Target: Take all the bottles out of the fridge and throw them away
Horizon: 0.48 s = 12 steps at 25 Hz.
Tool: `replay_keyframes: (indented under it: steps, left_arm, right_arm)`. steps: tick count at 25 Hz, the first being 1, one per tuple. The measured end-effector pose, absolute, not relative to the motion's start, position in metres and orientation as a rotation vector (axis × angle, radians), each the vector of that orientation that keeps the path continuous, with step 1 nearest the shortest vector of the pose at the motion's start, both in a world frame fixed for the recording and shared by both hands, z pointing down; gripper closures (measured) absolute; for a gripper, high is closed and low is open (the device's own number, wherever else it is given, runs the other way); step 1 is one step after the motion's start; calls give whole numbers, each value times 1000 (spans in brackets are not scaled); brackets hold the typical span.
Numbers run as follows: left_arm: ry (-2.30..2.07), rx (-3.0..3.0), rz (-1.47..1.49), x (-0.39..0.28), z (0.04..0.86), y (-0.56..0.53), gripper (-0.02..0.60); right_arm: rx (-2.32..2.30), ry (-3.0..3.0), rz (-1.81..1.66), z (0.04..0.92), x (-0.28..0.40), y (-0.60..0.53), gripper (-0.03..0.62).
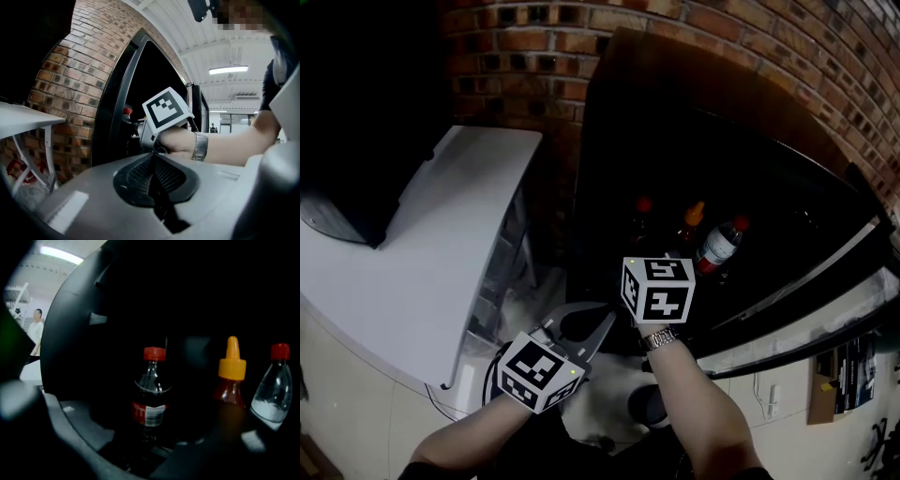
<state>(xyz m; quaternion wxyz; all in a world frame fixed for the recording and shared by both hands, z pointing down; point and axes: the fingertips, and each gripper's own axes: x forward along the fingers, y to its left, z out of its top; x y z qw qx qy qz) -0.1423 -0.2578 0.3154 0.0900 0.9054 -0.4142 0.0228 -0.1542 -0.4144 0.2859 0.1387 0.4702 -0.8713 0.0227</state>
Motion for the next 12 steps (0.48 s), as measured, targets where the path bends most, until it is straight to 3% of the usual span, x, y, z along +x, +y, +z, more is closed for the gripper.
replay_keyframes:
  steps: [12]
  left_arm:
    - [-1267, 2705, 85, -136, 304, -226, 578]
  right_arm:
    - [1359, -2599, 35, 262, -136, -354, 307]
